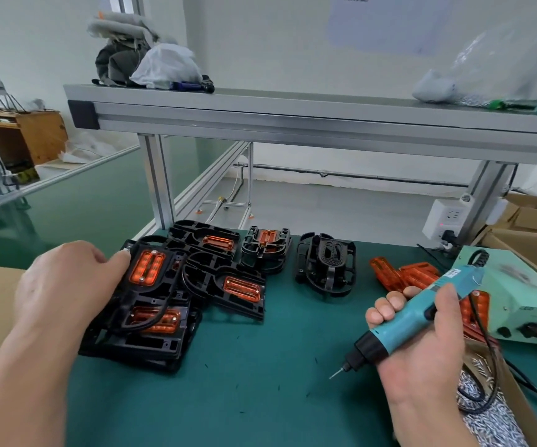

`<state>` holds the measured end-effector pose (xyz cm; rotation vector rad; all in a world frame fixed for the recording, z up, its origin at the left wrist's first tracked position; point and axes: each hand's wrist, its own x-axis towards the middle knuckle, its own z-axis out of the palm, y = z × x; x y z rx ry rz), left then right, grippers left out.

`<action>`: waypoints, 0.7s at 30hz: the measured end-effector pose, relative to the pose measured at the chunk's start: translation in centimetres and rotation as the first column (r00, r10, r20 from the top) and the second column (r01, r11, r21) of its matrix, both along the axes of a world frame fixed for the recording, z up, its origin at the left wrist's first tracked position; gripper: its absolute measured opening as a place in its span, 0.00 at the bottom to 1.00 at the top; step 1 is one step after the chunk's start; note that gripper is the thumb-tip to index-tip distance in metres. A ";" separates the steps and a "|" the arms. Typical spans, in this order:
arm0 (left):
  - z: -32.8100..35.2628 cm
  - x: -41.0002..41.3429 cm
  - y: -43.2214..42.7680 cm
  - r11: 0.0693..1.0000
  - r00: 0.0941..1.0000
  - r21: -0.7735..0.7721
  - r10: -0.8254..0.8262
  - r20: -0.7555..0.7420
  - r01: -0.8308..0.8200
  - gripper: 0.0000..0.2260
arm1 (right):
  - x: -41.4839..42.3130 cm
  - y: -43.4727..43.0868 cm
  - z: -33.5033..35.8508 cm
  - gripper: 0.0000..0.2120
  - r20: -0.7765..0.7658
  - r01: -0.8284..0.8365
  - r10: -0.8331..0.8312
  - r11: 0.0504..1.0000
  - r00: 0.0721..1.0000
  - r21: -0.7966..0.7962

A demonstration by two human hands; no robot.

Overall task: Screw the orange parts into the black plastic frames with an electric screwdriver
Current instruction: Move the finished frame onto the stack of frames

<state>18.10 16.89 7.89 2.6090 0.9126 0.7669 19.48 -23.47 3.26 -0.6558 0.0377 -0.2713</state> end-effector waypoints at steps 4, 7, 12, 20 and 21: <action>0.0 -0.3 -0.8 0.999 0.999 0.004 -0.035 0.041 0.035 0.18 | 0.0 -0.1 0.0 0.19 0.000 0.000 0.000 1.000 1.000 0.018; 0.3 -0.6 -1.9 0.998 0.995 -0.002 -0.062 0.083 0.062 0.15 | -0.1 -0.1 0.1 0.19 -0.005 -0.002 0.002 1.000 1.000 0.022; 1.5 -1.6 -8.2 0.950 0.911 0.064 -0.312 0.270 0.306 0.11 | -0.3 0.1 0.1 0.19 -0.013 -0.011 0.012 1.000 1.000 0.026; -3.5 -0.5 -19.2 0.669 0.666 0.009 -0.742 0.077 0.744 0.06 | -0.6 0.6 -0.2 0.18 -0.014 -0.023 0.023 1.000 1.000 0.008; -4.4 -0.1 -20.0 0.649 0.648 0.008 -0.760 0.043 0.761 0.06 | -0.6 0.7 -0.2 0.18 -0.017 -0.026 0.026 1.000 1.000 0.007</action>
